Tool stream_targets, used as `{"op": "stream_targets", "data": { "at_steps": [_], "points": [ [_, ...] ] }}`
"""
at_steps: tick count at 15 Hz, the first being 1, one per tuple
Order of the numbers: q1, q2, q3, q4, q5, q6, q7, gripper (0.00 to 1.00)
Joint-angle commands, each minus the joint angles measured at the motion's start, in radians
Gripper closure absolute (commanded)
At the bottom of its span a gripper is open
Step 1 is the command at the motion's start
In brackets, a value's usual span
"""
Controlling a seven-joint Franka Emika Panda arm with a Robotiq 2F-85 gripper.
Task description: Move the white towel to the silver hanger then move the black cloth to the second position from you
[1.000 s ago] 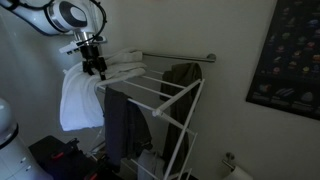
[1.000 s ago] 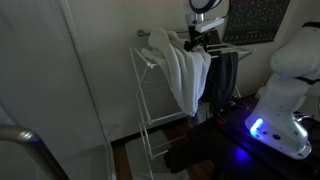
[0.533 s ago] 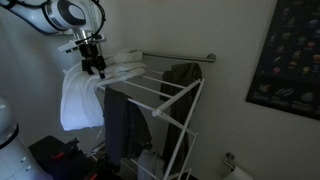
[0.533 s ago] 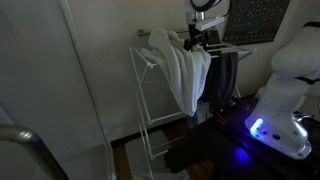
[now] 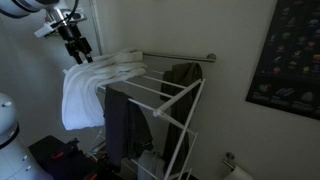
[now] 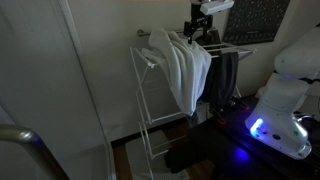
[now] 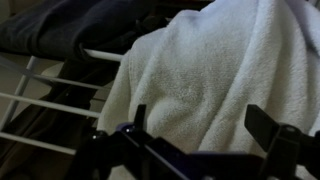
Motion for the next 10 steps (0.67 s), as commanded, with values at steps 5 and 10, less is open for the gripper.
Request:
{"op": "stream_targets", "data": {
  "at_steps": [5,10],
  "points": [
    [0.101,-0.258,0.106,-0.157,0.135,-0.002,0.058,0.0],
    [0.12,-0.322,0.194,-0.293,0.136,0.081,0.098,0.0]
  ]
}}
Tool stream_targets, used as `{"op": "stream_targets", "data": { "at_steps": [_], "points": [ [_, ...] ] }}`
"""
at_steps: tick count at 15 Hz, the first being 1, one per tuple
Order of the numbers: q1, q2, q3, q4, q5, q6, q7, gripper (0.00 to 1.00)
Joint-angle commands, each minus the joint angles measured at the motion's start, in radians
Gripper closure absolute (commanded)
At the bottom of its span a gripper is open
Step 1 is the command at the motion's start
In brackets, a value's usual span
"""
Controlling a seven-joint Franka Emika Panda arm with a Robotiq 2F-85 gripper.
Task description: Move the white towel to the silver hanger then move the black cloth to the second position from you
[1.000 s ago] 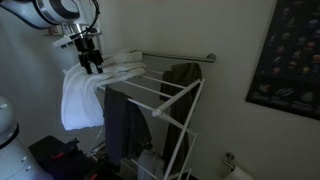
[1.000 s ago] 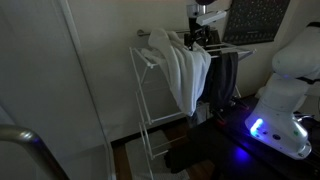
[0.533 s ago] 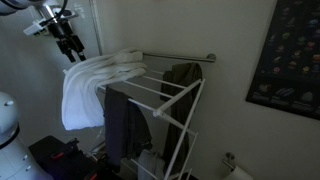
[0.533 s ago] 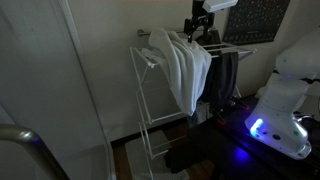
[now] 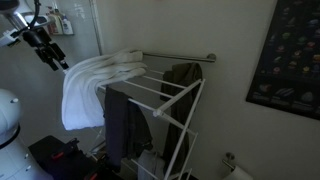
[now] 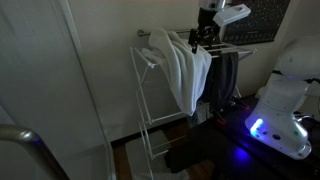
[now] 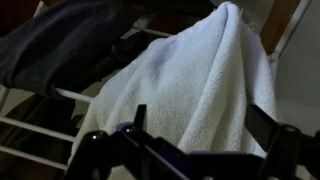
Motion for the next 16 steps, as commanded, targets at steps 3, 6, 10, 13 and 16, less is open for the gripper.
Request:
{"op": "stream_targets", "data": {
  "at_steps": [3,6,10,13,16],
  "points": [
    [-0.015,0.014,0.098,-0.074,0.004,0.159,0.08,0.0],
    [-0.035,0.063,0.146,-0.074,-0.004,0.29,0.137,0.0],
    [-0.103,0.16,0.204,-0.075,-0.043,0.412,0.207,0.0],
    [-0.169,0.233,0.23,-0.075,-0.091,0.456,0.248,0.0],
    [-0.227,0.287,0.252,-0.074,-0.154,0.487,0.306,0.26]
  ]
}}
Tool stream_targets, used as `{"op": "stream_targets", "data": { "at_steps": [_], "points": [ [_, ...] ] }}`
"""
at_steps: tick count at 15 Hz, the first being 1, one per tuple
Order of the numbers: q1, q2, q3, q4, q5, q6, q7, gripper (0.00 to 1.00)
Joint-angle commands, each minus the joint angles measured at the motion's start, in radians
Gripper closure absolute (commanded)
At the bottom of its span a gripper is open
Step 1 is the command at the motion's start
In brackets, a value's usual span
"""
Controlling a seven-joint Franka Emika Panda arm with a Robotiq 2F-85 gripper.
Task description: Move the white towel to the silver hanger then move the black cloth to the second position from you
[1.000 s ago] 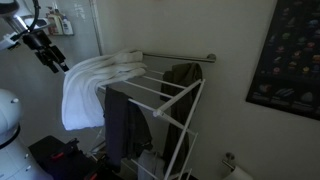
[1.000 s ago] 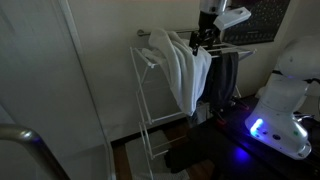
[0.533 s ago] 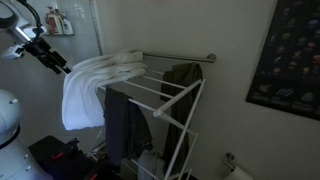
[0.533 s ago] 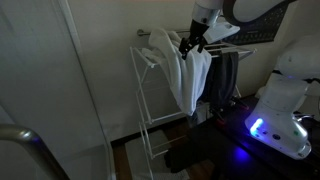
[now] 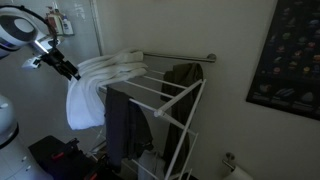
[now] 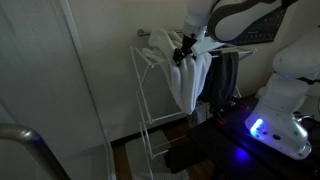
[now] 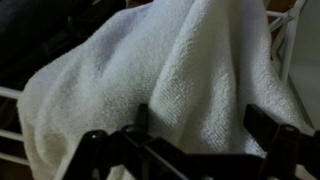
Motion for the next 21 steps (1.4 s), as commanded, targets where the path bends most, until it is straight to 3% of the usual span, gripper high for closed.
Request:
{"op": "stream_targets", "data": {
  "at_steps": [1,6,10,17,21],
  "points": [
    [-0.07,0.079,0.03,0.002,-0.077,0.059,0.088,0.32],
    [-0.086,0.113,0.037,0.003,-0.154,0.082,0.179,0.71],
    [-0.033,0.119,-0.008,0.007,-0.123,0.063,0.181,1.0],
    [0.147,0.008,-0.221,0.02,0.018,-0.004,0.069,1.0],
    [0.126,-0.107,-0.279,0.087,0.026,-0.105,0.059,1.0]
  ]
}}
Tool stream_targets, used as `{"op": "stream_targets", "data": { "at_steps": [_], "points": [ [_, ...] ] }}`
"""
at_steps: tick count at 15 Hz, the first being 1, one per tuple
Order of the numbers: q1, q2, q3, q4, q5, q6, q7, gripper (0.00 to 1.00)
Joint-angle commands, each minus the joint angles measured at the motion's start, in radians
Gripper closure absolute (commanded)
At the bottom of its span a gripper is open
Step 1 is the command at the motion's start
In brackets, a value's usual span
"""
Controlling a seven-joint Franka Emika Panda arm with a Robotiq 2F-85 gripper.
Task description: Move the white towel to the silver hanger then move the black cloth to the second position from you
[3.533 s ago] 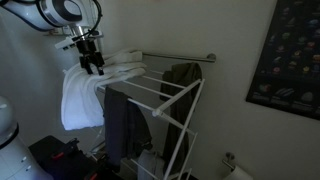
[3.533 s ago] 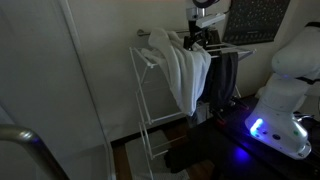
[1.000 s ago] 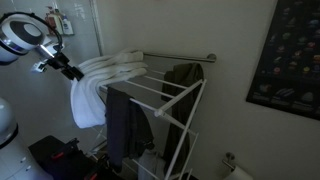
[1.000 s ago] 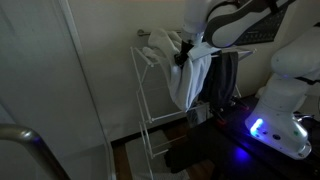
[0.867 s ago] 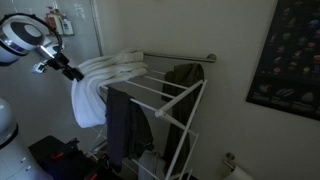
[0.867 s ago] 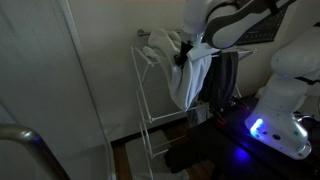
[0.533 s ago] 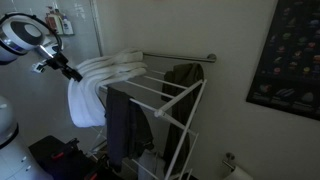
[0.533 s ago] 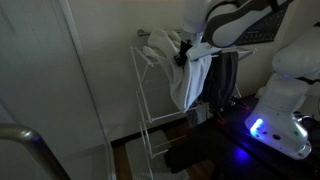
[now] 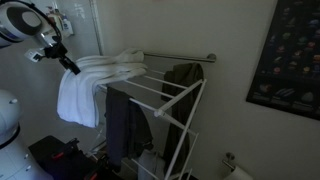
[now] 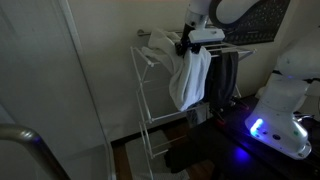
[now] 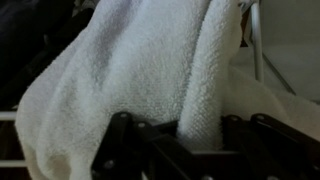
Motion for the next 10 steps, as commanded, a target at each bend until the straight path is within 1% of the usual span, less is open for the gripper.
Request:
{"op": "stream_targets", "data": {
  "at_steps": [1,3,5,8,10],
  "points": [
    [-0.037,-0.139,-0.038,0.081,0.005,-0.115,-0.022,1.0],
    [-0.083,-0.176,-0.047,0.143,-0.015,-0.16,-0.016,1.0],
    [-0.138,-0.185,-0.051,0.204,-0.033,-0.179,-0.014,1.0],
    [-0.242,-0.177,-0.041,0.276,-0.08,-0.149,0.004,1.0],
    [-0.322,-0.162,-0.026,0.31,-0.131,-0.115,0.03,1.0]
  ]
}}
